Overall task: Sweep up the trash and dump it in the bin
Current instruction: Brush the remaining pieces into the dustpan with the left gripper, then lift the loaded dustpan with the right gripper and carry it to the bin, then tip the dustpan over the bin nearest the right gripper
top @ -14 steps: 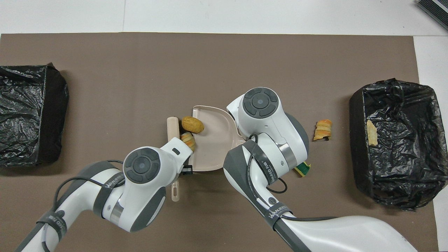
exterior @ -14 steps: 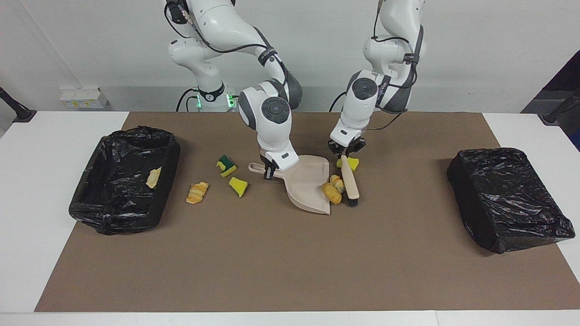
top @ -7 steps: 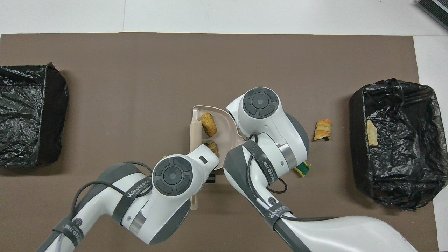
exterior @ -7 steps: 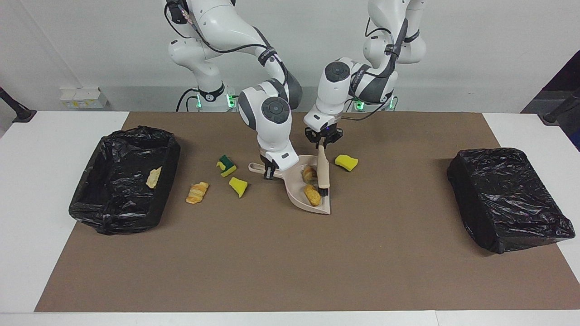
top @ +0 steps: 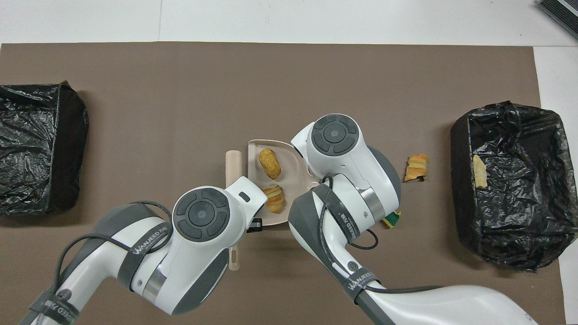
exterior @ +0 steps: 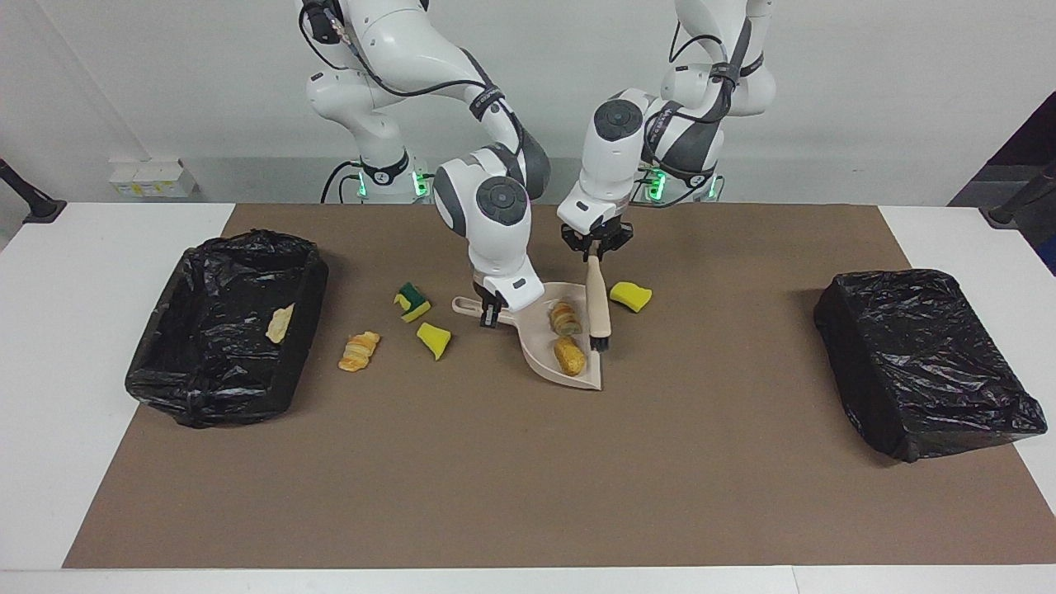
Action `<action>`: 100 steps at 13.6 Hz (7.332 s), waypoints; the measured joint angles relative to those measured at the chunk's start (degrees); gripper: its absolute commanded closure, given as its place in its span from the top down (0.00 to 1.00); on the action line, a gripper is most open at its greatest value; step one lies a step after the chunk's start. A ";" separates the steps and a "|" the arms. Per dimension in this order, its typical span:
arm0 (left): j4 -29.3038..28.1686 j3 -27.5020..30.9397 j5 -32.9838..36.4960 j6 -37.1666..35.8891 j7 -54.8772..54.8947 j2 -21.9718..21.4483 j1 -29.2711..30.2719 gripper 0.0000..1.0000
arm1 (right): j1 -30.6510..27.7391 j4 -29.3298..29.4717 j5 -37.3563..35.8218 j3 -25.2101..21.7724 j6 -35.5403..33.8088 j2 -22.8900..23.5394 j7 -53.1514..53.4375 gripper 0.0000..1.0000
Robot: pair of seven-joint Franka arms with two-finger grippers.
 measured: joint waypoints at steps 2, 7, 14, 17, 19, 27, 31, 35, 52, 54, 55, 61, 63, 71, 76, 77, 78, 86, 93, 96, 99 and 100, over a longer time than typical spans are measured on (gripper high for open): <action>-0.17 0.61 0.00 -2.79 -0.19 -0.19 0.06 0.00 | 1.55 -1.98 -0.36 0.03 -0.28 -1.58 -1.70 0.00; -7.96 2.44 0.02 -10.14 -2.21 -7.17 4.21 0.00 | 3.27 -7.31 -0.37 0.05 3.61 -3.79 -1.41 0.00; -18.78 2.59 -0.57 0.36 -2.31 -11.40 3.46 0.00 | 3.23 -9.28 -0.37 0.03 5.15 -4.85 -0.12 0.00; -18.97 1.05 -2.36 4.41 -2.69 -10.18 0.55 0.00 | 3.24 -9.45 -0.35 0.03 5.15 -4.98 1.78 0.00; -18.87 -1.03 -2.51 5.87 -3.88 -9.95 -0.08 0.00 | 3.24 -9.55 -0.34 0.03 5.15 -5.04 1.95 0.00; -16.41 -6.25 -3.57 9.98 -6.54 -9.34 -0.31 0.00 | 3.24 -9.67 -0.34 0.03 5.15 -5.10 2.28 0.00; -14.95 -6.89 -7.90 11.36 -6.01 -7.55 -1.27 0.00 | 3.23 -9.72 -0.34 0.03 5.15 -5.13 2.47 0.00; -10.39 -7.68 -8.66 7.07 -6.12 -6.14 -2.59 0.00 | 2.99 -9.74 -0.30 0.03 5.15 -5.13 2.89 0.00; -1.61 3.65 -8.66 -9.46 0.38 -10.30 -2.55 0.00 | -12.28 -8.15 13.57 -0.17 3.63 -11.32 0.41 0.00; -2.08 3.21 -8.66 -9.47 0.38 -10.29 -2.59 0.00 | -16.34 -5.89 13.59 -0.24 0.58 -12.56 -0.68 0.00; -2.83 2.18 -8.66 -9.41 0.38 -10.26 -2.59 0.00 | -18.76 -4.29 13.60 -0.30 -1.64 -12.94 -1.88 0.00; -13.16 -9.20 -11.86 0.37 -0.79 -10.14 -3.23 0.00 | -40.06 5.41 11.89 -1.03 -16.93 -13.65 -13.64 0.00; -14.97 -12.91 -13.55 3.62 -2.46 -10.15 -3.26 0.00 | -47.44 6.04 6.68 -1.21 -17.50 -13.62 -21.32 0.00; -18.21 -17.66 -17.39 9.18 -5.32 -10.29 -5.40 0.05 | -51.96 5.46 -19.83 -0.91 -9.31 -13.35 -30.43 0.00; -18.17 -17.65 -19.43 10.35 -6.26 -10.35 -5.44 0.05 | -48.65 -1.70 -31.65 -0.64 -3.70 -12.41 -30.42 0.00; -18.16 -17.66 -19.99 11.31 -6.86 -10.35 -5.46 0.05 | -48.16 -2.08 -32.81 -0.63 -3.45 -12.41 -30.42 0.00; -18.16 -17.67 -20.45 12.21 -7.22 -10.35 -5.48 0.05 | -47.48 -2.09 -33.60 -0.61 -3.45 -12.44 -30.42 0.00; -18.21 -17.38 -20.64 13.15 -7.15 -10.29 -5.45 1.00 | -46.97 1.84 -34.93 -0.63 -5.78 -13.08 -31.75 0.00; -15.98 -12.76 -20.21 10.55 4.41 -10.32 -1.15 1.00 | -45.98 11.78 -31.52 3.57 -12.24 -15.67 -30.65 0.00; -10.06 -3.71 -14.00 6.90 7.69 -10.40 -0.77 1.00 | -43.88 12.36 -24.01 5.09 -12.84 -15.63 -18.12 0.00; -5.70 4.46 -5.55 4.85 12.40 -10.40 -0.61 1.00 | -37.45 12.32 -17.25 5.62 -12.49 -15.20 0.30 0.00; -4.11 7.44 -4.55 3.40 15.67 -10.38 -0.54 1.00 | -34.45 12.22 -15.90 5.72 -12.49 -14.57 7.73 0.00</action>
